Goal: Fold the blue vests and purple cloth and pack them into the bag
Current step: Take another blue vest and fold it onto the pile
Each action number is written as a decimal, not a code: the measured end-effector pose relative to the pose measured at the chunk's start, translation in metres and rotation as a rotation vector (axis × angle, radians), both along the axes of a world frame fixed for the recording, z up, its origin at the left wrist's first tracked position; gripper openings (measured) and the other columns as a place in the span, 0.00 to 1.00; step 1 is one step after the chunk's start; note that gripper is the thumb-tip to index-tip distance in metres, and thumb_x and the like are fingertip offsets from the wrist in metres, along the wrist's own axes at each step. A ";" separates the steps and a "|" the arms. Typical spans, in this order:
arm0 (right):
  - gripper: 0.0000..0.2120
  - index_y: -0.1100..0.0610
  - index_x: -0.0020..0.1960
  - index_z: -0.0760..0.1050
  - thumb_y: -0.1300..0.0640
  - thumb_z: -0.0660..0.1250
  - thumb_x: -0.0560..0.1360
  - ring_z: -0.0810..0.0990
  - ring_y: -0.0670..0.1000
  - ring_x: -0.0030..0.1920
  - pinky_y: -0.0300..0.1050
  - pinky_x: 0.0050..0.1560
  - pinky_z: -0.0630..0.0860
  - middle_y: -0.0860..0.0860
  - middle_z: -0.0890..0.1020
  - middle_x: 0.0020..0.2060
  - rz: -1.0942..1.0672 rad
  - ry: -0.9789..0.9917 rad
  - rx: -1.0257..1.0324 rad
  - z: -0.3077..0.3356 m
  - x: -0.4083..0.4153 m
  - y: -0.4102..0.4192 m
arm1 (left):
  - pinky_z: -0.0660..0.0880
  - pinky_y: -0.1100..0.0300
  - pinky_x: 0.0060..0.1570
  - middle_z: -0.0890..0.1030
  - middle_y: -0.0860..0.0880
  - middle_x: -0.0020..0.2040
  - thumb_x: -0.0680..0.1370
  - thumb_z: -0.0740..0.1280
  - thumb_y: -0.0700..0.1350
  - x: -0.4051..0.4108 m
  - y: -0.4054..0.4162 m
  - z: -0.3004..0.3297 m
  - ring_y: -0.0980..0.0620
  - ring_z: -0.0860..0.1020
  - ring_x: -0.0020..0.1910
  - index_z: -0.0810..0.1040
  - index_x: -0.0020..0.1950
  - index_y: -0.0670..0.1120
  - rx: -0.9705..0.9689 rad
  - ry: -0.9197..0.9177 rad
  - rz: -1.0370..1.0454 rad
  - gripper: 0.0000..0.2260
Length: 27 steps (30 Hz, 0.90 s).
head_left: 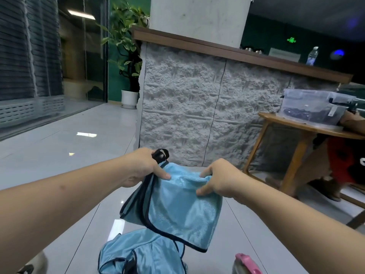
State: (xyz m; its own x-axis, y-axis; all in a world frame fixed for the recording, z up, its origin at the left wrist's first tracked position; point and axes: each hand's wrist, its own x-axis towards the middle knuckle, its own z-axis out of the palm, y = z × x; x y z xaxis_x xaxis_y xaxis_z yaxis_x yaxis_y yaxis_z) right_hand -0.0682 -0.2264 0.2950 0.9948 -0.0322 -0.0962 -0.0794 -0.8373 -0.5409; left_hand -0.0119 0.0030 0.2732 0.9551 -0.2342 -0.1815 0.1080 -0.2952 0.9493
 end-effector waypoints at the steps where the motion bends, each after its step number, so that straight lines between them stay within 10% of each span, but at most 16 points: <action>1: 0.19 0.56 0.57 0.86 0.55 0.85 0.67 0.84 0.52 0.46 0.39 0.42 0.79 0.54 0.86 0.51 0.000 -0.002 -0.042 -0.001 -0.001 0.000 | 0.81 0.45 0.59 0.86 0.36 0.52 0.58 0.84 0.34 0.001 0.002 -0.001 0.36 0.85 0.54 0.83 0.58 0.36 -0.030 0.000 0.009 0.29; 5: 0.07 0.56 0.50 0.88 0.57 0.80 0.72 0.76 0.48 0.34 0.37 0.28 0.69 0.53 0.84 0.41 -0.002 -0.032 -0.126 -0.001 0.005 -0.006 | 0.78 0.43 0.64 0.86 0.36 0.53 0.48 0.89 0.45 0.005 0.010 -0.001 0.36 0.84 0.56 0.83 0.56 0.36 0.027 -0.033 -0.002 0.39; 11: 0.04 0.58 0.41 0.84 0.64 0.73 0.73 0.77 0.52 0.37 0.44 0.36 0.71 0.53 0.82 0.35 -0.029 -0.172 0.160 -0.002 0.012 -0.019 | 0.81 0.47 0.60 0.86 0.47 0.58 0.50 0.88 0.51 0.006 0.019 0.000 0.43 0.84 0.57 0.83 0.56 0.42 0.164 -0.108 -0.042 0.37; 15: 0.10 0.60 0.55 0.85 0.69 0.69 0.78 0.87 0.59 0.54 0.56 0.61 0.82 0.57 0.89 0.50 -0.043 -0.147 0.671 -0.002 0.010 -0.024 | 0.81 0.50 0.59 0.86 0.40 0.57 0.64 0.82 0.40 -0.003 0.027 0.003 0.42 0.86 0.54 0.84 0.59 0.39 -0.079 -0.048 -0.068 0.24; 20: 0.07 0.63 0.58 0.82 0.63 0.68 0.83 0.89 0.59 0.50 0.56 0.50 0.86 0.58 0.89 0.50 -0.098 -0.104 0.932 0.001 0.001 -0.013 | 0.85 0.53 0.41 0.87 0.39 0.51 0.68 0.74 0.43 -0.013 0.024 -0.004 0.44 0.87 0.42 0.85 0.56 0.38 -0.446 0.128 -0.001 0.18; 27: 0.08 0.64 0.61 0.79 0.62 0.68 0.83 0.89 0.61 0.46 0.59 0.46 0.86 0.60 0.88 0.50 -0.302 -0.044 1.061 -0.021 0.003 -0.010 | 0.80 0.46 0.58 0.86 0.40 0.56 0.74 0.73 0.53 -0.013 0.015 -0.025 0.40 0.86 0.53 0.84 0.63 0.40 -0.525 0.200 0.077 0.22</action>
